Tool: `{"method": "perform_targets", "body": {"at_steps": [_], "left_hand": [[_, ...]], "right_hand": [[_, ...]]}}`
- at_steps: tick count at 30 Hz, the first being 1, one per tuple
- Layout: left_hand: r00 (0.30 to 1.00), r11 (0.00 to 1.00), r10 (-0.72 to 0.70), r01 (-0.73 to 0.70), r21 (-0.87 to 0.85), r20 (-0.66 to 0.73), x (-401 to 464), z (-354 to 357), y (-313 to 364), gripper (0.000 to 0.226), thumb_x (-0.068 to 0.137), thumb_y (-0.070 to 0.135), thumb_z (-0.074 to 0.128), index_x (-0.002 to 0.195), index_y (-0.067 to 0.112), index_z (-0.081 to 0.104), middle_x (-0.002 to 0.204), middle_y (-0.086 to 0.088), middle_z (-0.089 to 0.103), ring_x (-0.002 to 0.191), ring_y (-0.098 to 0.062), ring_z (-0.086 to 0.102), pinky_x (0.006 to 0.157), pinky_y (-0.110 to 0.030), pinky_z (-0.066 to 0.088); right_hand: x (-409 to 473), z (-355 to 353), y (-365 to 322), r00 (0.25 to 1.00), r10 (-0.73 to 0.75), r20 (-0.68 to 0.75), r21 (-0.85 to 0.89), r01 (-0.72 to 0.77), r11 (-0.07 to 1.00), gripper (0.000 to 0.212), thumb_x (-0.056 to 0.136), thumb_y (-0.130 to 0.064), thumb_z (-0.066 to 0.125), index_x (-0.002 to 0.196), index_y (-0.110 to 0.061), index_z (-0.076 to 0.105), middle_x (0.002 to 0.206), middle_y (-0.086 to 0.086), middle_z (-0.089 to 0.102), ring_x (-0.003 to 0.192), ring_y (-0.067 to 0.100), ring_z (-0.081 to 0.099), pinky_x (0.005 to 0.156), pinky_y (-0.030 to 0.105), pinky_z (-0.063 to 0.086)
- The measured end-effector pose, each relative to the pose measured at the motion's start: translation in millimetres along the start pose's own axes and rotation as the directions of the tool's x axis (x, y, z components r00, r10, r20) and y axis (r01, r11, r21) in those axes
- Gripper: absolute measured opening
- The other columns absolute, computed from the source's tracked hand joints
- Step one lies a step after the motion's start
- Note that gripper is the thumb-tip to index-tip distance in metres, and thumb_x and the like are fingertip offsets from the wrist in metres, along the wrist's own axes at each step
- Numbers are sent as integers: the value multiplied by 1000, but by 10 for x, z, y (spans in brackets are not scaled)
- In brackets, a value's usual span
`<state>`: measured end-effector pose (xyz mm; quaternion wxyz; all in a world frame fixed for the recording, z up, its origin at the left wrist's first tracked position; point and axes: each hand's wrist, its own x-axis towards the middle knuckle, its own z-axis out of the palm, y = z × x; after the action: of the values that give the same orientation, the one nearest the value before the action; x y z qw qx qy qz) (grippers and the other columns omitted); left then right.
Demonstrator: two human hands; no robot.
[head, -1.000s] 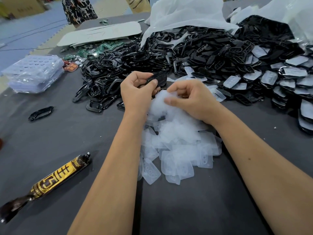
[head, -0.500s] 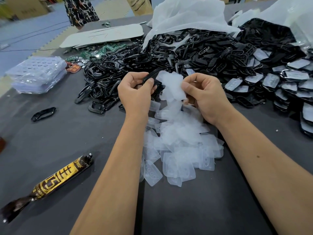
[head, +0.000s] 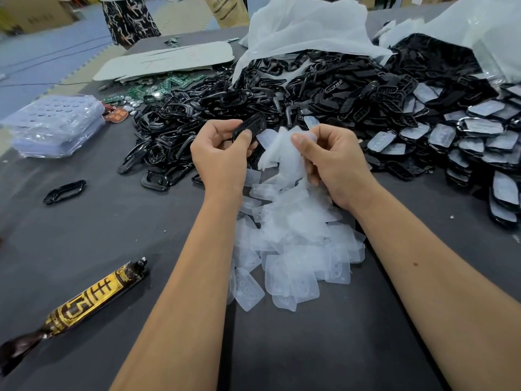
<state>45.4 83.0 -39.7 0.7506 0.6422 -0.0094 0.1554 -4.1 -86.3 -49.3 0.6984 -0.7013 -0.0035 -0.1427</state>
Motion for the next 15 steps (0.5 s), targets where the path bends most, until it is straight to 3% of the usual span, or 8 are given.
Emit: {"method": "perform_targets", "body": {"at_steps": [3, 5, 7, 11, 13, 15], "left_hand": [[1000, 1000, 10, -10, 0, 5, -3, 4, 8, 17, 87, -4, 72, 88, 14, 70, 84, -7, 75, 72, -24, 75, 64, -22, 55], [1000, 1000, 19, -19, -10, 2, -7, 8, 16, 16, 87, -4, 72, 89, 12, 70, 86, -10, 74, 72, -24, 75, 63, -22, 54], [1000, 999, 26, -26, -20, -4, -9, 8, 18, 15, 88, -4, 72, 90, 11, 70, 88, -12, 74, 72, -24, 75, 63, -21, 55], [999, 999, 32, -31, -20, 11, -9, 21, 10, 16, 87, -4, 73, 90, 12, 70, 86, -10, 74, 73, -24, 75, 64, -22, 55], [999, 999, 41, -41, -11, 29, -15, 36, 0, 17, 87, -4, 72, 88, 13, 70, 85, -9, 74, 72, -23, 75, 63, -21, 55], [998, 999, 47, -47, -4, 45, -18, 46, -9, 17, 87, -4, 73, 88, 13, 70, 85, -10, 74, 72, -23, 75, 63, -21, 55]], "right_hand": [[25, 18, -11, 999, 38, -26, 69, -37, 997, 44, 106, -27, 60, 77, 5, 51, 59, 8, 54, 43, 20, 51, 36, 23, 36], [28, 13, -15, 999, 46, -9, 95, -45, 995, 40, 105, -18, 61, 77, 7, 47, 70, 15, 52, 54, 21, 66, 38, 25, 42], [20, -5, 0, 999, 35, 2, 66, -35, 997, 32, 101, -9, 65, 76, -1, 48, 71, 14, 56, 64, 22, 73, 43, 26, 47], [18, -36, 18, 1000, 7, -7, 0, -7, 1000, 17, 90, 6, 72, 93, -10, 66, 71, -6, 65, 57, 14, 57, 53, 25, 50], [16, -25, 20, 1000, 0, -8, 1, 0, 1000, 26, 89, 8, 72, 107, -10, 74, 80, -4, 67, 60, 13, 56, 55, 22, 51], [13, -7, 15, 1000, -19, -11, 8, 19, 1000, 21, 90, 6, 74, 106, -6, 77, 82, 2, 69, 65, 15, 59, 57, 22, 52]]}}
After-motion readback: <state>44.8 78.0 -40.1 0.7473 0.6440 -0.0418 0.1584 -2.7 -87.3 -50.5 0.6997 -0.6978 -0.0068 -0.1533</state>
